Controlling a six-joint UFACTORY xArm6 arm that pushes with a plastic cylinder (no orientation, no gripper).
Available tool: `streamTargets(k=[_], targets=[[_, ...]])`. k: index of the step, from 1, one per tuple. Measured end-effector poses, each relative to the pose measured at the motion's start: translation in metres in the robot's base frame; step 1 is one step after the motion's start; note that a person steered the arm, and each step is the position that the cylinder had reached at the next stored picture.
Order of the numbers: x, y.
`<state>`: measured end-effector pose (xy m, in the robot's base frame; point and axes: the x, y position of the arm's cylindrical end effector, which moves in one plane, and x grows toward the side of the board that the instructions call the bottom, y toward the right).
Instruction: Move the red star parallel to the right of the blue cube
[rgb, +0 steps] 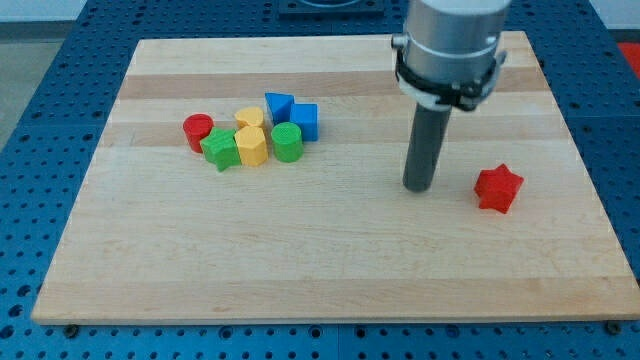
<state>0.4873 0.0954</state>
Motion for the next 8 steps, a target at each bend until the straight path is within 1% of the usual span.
streamTargets(k=[1, 2, 3, 4, 5, 6, 7, 8], targets=[[0.015, -0.001], [0.015, 0.000], [0.024, 0.002], [0.050, 0.002], [0.048, 0.024], [0.025, 0.060], [0.000, 0.071], [-0.008, 0.071]])
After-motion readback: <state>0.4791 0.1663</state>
